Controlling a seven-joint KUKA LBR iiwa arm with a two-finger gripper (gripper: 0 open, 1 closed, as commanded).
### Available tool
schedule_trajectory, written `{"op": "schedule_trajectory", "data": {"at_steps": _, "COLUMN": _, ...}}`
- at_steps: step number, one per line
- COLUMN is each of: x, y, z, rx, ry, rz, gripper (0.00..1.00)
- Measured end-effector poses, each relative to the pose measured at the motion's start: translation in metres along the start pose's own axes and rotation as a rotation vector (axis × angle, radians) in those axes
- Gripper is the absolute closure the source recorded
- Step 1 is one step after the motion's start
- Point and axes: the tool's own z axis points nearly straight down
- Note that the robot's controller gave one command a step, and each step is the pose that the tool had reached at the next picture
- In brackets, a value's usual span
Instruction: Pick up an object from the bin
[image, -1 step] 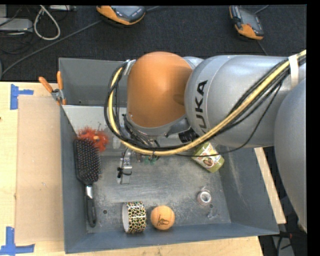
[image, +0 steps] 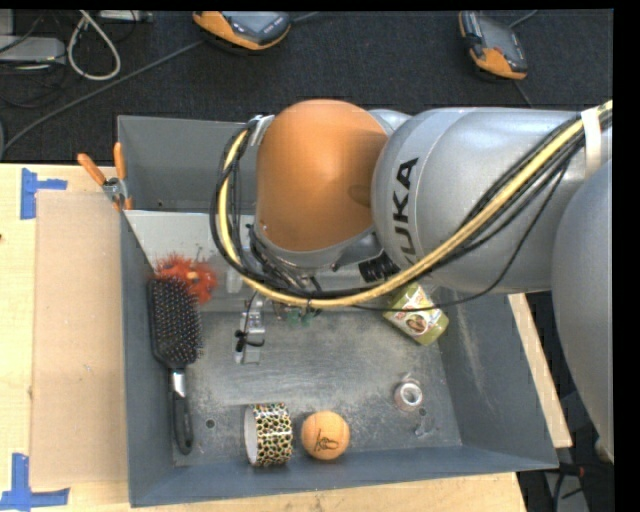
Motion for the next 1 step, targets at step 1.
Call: {"op": "schedule_trajectory", "data": {"at_steps": 1, "x": -0.004, "y": 0.0201, "z": 0.0541, "rx": 0.0, "ry": -0.001, "rz": -0.126, "gripper": 0.0}}
